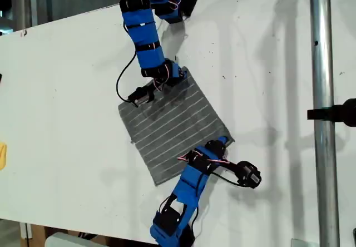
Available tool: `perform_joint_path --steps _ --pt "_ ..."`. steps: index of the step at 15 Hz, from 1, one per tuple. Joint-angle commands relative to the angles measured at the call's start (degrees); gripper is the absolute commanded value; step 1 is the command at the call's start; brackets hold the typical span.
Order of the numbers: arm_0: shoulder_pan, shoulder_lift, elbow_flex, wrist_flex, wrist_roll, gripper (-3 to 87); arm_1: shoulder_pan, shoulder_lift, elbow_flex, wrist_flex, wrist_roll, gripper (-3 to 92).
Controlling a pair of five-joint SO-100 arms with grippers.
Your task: Grasp corners of a towel and fold twice.
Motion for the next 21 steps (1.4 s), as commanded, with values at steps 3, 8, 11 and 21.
perform_joint_path --steps 3,8,11,21 --pt "-0.62 -1.32 0.44 5.19 -4.75 -1.3 -0.26 -0.18 -1.67 0.35 -0.35 -0.2" --pt "1.67 1.23 1.67 10.02 -7.91 -2.9 -0.88 0.0 -2.02 0.26 0.35 -0.2" --pt "3.69 6.59 3.87 13.54 -9.23 -2.9 -5.27 -1.32 -7.56 0.53 4.13 -0.2" --pt "11.87 29.97 6.68 14.68 -9.67 -2.8 -21.09 -4.83 -32.96 10.99 16.35 -0.2"
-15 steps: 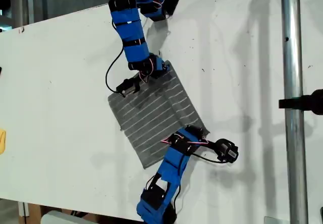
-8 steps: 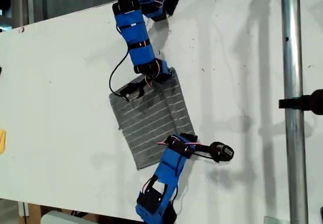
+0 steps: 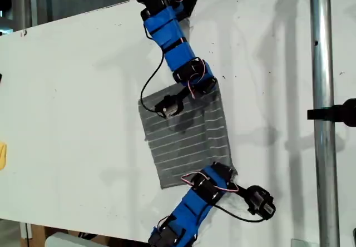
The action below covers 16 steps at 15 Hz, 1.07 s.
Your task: Grasp corners of a towel and fold twice.
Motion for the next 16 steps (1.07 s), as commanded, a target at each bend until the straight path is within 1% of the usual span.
perform_joint_path --steps 1,3,5,7,9,11,12,13,14,16 --pt "-1.23 9.76 1.67 0.97 1.58 -2.8 3.96 6.68 -2.2 1.58 -2.02 -0.2" --pt "-5.63 16.52 8.44 0.88 4.31 -2.8 10.81 9.4 -1.32 3.34 -6.94 -0.2" --pt "-11.25 23.55 18.46 0.79 6.77 -2.8 19.25 11.43 -0.18 3.16 -14.15 -0.2" --pt "-17.14 30.23 29.62 -0.09 8.53 -2.8 28.3 10.72 -0.26 0.79 -22.68 -0.2" --pt "-23.47 35.24 38.67 -0.53 10.99 -2.8 39.11 8.09 -1.14 -3.25 -31.82 -0.2" --pt "-30.06 41.04 45.97 -0.53 13.1 -2.8 47.81 5.01 -6.5 -5.19 -39.11 -0.2" --pt "-32.26 45.0 47.9 -0.44 14.33 -2.8 50.27 5.1 -9.84 -5.1 -40.87 -0.2" --pt "-33.22 48.96 49.13 -0.18 14.5 -2.8 51.06 6.94 -11.95 -5.36 -42.28 -0.2" --pt "-33.66 52.47 51.59 -1.32 14.68 -2.8 51.24 8.88 -11.78 -6.06 -42.45 -0.2" --pt "-33.49 57.66 60.03 -7.38 14.85 -2.8 48.78 9.4 -7.47 -6.94 -40.78 -0.2"
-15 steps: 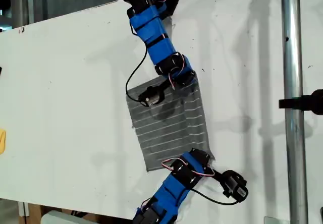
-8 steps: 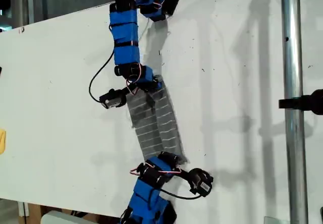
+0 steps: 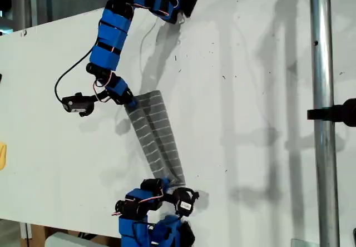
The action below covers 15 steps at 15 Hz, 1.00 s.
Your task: Grasp corners of a towel and fold twice.
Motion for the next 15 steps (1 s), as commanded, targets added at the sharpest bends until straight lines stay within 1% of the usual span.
perform_joint_path --steps 1,2,5,9,13,14,15 --pt "0.35 5.01 6.94 -5.8 0.09 -2.8 -2.11 4.92 3.96 -3.08 1.49 -0.2" --pt "0.44 5.01 9.76 -8.61 0.26 -2.8 -3.78 4.31 6.94 -4.92 2.9 -0.2" --pt "2.11 5.19 15.73 -16.35 0.0 -2.7 -7.21 1.32 10.99 -5.71 6.24 -0.2" --pt "3.25 5.27 21.71 -24.35 -1.32 -2.7 -7.47 -4.57 13.01 -7.91 7.12 -0.2" --pt "1.76 4.66 26.72 -25.31 -4.13 -2.6 -5.36 -10.81 11.6 -10.72 6.94 -0.2" --pt "0.97 4.57 28.04 -25.4 -4.31 -2.6 -4.92 -10.81 11.07 -10.63 6.77 -0.2" --pt "0.7 4.75 28.48 -24.79 -4.75 -2.6 -4.57 -10.72 9.93 -8.88 7.12 2.0"
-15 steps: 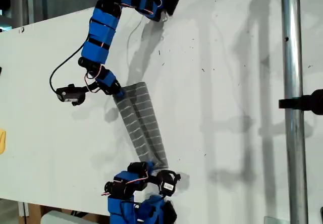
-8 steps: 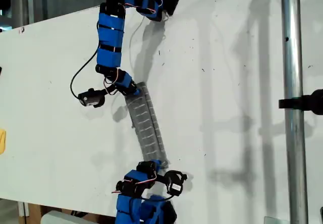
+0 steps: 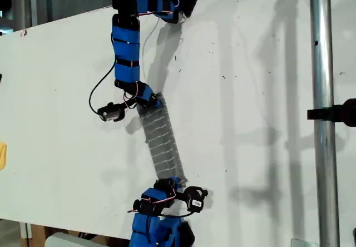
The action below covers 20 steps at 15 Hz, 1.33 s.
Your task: Grasp corners of a towel and fold twice.
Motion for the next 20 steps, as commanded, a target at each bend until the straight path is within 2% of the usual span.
perform_joint_path --steps 1,3,5,7,8,10,12,15,16,18,19,20 --pt "-0.79 1.14 0.18 1.49 -1.05 -2.0 1.85 1.32 -1.85 3.78 1.14 10.8" --pt "-0.35 1.58 0.09 3.08 -2.46 2.7 2.46 5.1 -1.49 8.44 2.02 15.6" --pt "-0.09 2.9 0.0 6.15 -4.83 14.5 4.31 10.72 -0.18 13.54 3.08 17.2" --pt "1.41 7.73 0.26 9.05 -8.0 22.2 6.68 20.57 6.59 13.45 3.43 19.6" --pt "2.2 10.81 1.23 10.37 -9.58 23.3 8.35 24.17 9.67 13.71 3.43 20.4" --pt "5.19 18.11 2.9 15.73 -16.0 22.3 10.99 32.78 17.05 13.54 3.6 30.2" --pt "11.07 26.19 4.92 16.26 -22.24 17.0 12.04 45.18 26.02 13.45 5.8 31.3" --pt "19.34 38.06 10.55 14.77 -30.32 5.6 11.69 73.3 39.46 18.11 15.47 30.9" --pt "20.57 43.07 13.62 13.1 -30.59 1.8 9.93 81.47 42.36 20.92 19.51 31.0" --pt "22.94 56.95 22.59 8.7 -29.36 0.6 2.2 93.43 47.11 23.38 28.3 31.9" --pt "23.91 66.97 27.25 9.49 -29.0 -0.2 -1.41 97.56 49.13 24.17 32.52 33.3" --pt "23.64 78.84 31.64 11.07 -25.58 -2.7 -4.39 98.88 49.31 24.26 34.89 35.8"
